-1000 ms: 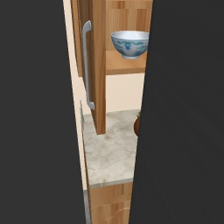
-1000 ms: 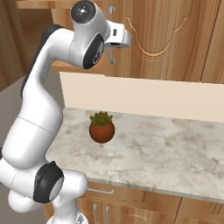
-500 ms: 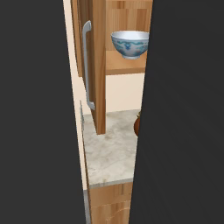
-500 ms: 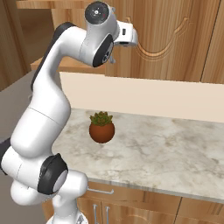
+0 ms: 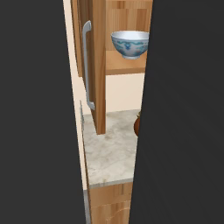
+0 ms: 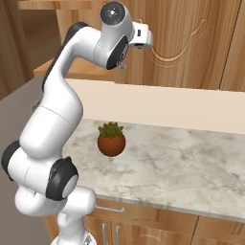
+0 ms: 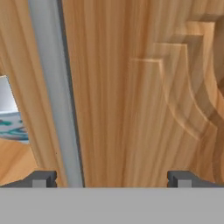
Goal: Move the bowls from the cabinet to the plates on the dining table.
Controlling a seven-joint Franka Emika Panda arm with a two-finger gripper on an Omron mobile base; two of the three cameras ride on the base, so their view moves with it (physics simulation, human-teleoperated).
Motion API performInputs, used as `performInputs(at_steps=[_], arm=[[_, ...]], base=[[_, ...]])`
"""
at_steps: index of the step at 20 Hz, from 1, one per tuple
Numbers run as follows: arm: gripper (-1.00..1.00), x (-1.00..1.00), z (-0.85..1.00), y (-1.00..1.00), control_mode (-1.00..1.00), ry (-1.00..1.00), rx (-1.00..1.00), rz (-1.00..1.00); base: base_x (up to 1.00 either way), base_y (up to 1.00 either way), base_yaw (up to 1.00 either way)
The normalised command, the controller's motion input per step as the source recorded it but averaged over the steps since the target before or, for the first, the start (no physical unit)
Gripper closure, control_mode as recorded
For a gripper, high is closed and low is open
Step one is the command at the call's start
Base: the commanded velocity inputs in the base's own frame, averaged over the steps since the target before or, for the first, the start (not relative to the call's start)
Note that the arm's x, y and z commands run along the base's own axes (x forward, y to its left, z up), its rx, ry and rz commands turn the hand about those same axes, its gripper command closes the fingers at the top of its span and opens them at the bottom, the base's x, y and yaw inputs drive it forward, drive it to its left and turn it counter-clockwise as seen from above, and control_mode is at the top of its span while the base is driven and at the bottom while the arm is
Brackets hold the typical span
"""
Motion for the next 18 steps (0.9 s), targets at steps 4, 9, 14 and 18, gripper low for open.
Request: performInputs(at_steps=[4, 9, 14, 18], arm=[[-1.0, 0.33, 0.0, 0.04, -1.0, 0.0, 0.0, 0.01], [-1.0, 0.41, -0.05, 0.01, -1.0, 0.0, 0.0, 0.0], [-1.0, 0.34, -0.17, 0.0, -1.0, -0.04, 0.0, 0.0], [1.0, 0.0, -0.17, 0.02, -1.0, -0.05, 0.01, 0.0]], base=[[0.0, 0.0, 0.0], [0.0, 0.0, 0.0], [0.0, 0.0, 0.0], [0.0, 0.0, 0.0]])
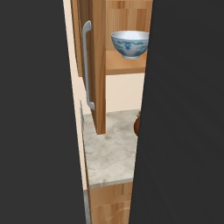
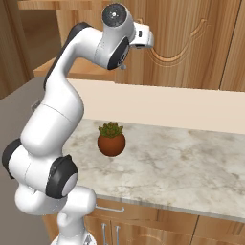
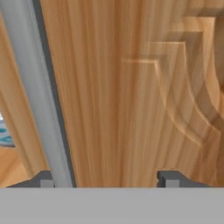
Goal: Move the bowls from the cabinet to the plates on the dining table.
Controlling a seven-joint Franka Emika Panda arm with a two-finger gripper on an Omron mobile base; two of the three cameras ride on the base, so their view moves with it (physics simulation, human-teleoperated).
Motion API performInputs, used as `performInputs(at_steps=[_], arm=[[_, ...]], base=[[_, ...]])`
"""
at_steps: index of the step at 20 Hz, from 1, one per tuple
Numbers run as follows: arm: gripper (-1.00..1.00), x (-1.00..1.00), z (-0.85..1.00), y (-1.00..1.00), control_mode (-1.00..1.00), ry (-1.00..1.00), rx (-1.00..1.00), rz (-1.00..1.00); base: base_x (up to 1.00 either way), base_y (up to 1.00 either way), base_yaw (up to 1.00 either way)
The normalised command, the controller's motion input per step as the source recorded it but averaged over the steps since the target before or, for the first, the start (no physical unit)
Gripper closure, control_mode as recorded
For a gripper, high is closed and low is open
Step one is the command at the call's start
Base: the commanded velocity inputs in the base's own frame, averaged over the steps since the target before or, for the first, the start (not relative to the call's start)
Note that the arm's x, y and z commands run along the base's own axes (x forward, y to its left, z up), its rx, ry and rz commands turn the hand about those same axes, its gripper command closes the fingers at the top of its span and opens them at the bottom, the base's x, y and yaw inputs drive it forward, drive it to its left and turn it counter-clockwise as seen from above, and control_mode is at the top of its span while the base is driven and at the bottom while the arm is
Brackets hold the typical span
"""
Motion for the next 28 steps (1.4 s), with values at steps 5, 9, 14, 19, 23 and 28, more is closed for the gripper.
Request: performInputs(at_steps=[5, 9, 14, 19, 23, 28], arm=[[1.0, 0.0, -0.11, 0.0, -1.0, -0.05, 0.02, 0.0], [1.0, 0.0, -0.08, 0.0, -1.0, -0.04, 0.03, 0.0], [1.0, 0.0, -0.04, 0.0, -1.0, -0.02, 0.02, 0.0], [1.0, 0.0, -0.01, -0.19, -1.0, 0.0, 0.0, 0.0], [1.0, -0.08, -0.02, -0.59, -1.0, -0.03, 0.0, 0.01], [1.0, -0.33, 0.0, -0.41, -1.0, -0.02, 0.01, 0.05]], base=[[0.0, 0.0, 0.0], [0.0, 0.0, 0.0], [0.0, 0.0, 0.0], [0.0, 0.0, 0.0], [0.0, 0.0, 0.0], [0.0, 0.0, 0.0]])
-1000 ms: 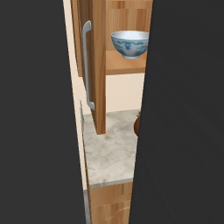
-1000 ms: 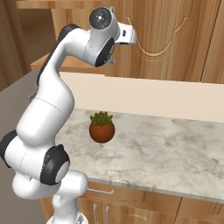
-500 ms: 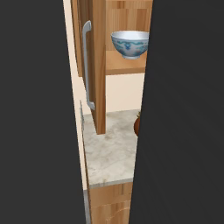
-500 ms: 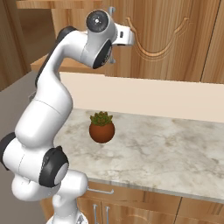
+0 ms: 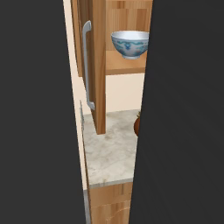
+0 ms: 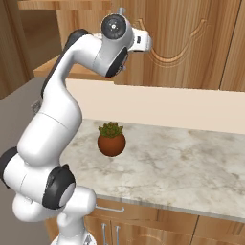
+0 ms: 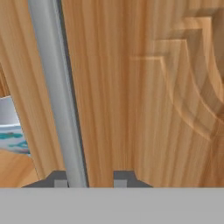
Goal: Move the bowls from the cabinet to the plates on the dining table.
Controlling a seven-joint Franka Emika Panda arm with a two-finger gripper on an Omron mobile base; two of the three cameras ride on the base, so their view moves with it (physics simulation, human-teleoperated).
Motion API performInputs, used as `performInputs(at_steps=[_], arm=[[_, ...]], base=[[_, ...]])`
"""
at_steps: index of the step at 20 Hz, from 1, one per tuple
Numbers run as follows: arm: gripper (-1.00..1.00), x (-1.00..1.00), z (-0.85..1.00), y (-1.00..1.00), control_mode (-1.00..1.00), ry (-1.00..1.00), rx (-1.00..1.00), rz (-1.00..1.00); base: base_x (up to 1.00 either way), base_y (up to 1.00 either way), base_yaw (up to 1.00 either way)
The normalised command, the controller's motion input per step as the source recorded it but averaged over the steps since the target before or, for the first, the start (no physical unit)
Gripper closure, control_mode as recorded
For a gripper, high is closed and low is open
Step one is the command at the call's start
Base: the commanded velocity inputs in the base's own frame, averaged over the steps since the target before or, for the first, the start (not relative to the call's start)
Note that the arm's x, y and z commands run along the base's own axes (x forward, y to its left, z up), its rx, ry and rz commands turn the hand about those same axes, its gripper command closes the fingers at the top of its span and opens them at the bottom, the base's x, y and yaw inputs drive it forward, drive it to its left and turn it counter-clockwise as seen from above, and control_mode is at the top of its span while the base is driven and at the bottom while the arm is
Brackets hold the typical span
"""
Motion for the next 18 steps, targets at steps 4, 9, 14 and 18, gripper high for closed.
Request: performInputs(at_steps=[4, 9, 14, 18], arm=[[1.0, -0.73, 0.0, -0.22, -1.0, -0.03, 0.04, 0.07], [1.0, -0.75, 0.0, -0.38, -1.0, -0.05, 0.03, 0.08], [1.0, -0.77, -0.07, -0.37, -1.0, -0.05, 0.03, 0.08], [1.0, -0.71, -0.2, -0.45, -1.0, -0.05, 0.03, 0.1]], base=[[0.0, 0.0, 0.0], [0.0, 0.0, 0.0], [0.0, 0.0, 0.0], [0.0, 0.0, 0.0]])
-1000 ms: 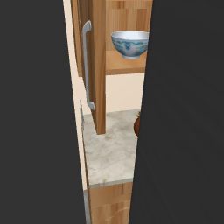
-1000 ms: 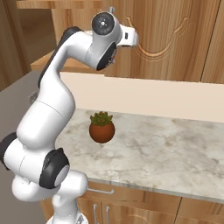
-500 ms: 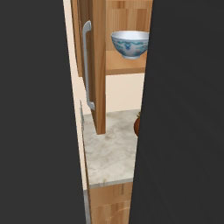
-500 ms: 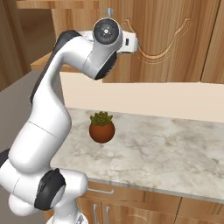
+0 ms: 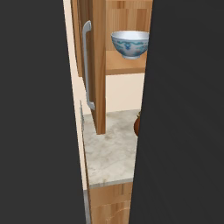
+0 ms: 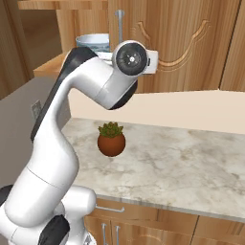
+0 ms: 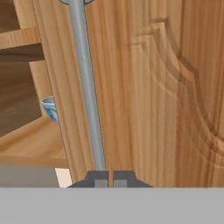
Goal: Move the bowls from the cabinet to the plates on the dining table.
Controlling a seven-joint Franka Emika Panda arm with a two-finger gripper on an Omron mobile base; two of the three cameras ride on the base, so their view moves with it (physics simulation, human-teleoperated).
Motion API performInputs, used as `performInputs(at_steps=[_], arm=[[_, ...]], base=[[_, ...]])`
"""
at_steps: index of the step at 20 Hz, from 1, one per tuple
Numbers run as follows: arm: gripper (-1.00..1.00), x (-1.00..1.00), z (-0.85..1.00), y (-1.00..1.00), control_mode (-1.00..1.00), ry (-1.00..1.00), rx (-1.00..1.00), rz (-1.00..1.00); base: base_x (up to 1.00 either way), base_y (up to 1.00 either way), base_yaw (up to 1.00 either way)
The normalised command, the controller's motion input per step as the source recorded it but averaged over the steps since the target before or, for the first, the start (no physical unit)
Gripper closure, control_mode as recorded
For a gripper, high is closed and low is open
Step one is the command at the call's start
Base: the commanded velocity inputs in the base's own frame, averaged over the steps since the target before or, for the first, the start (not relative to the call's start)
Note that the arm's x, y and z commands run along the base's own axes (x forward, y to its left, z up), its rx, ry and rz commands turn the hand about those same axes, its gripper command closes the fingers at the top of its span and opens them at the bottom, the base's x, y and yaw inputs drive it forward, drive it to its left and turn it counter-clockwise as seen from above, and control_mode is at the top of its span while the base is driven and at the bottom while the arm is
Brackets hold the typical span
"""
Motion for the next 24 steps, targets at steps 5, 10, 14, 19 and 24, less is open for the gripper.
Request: performInputs(at_steps=[5, 10, 14, 19, 24], arm=[[1.0, -0.54, -0.05, -0.3, -1.0, -0.02, 0.0, 0.12], [1.0, -0.17, 0.26, 0.41, -1.0, 0.0, -0.03, 0.12], [1.0, -0.11, 0.4, 0.69, -1.0, 0.07, -0.14, 0.1], [1.0, -0.66, 0.41, 0.47, -1.0, 0.05, -0.08, 0.1], [1.0, -0.13, 0.07, 0.83, -1.0, 0.07, -0.19, 0.05]], base=[[0.0, 0.0, 0.0], [0.0, 0.0, 0.0], [0.0, 0.0, 0.0], [0.0, 0.0, 0.0], [0.0, 0.0, 0.0]])
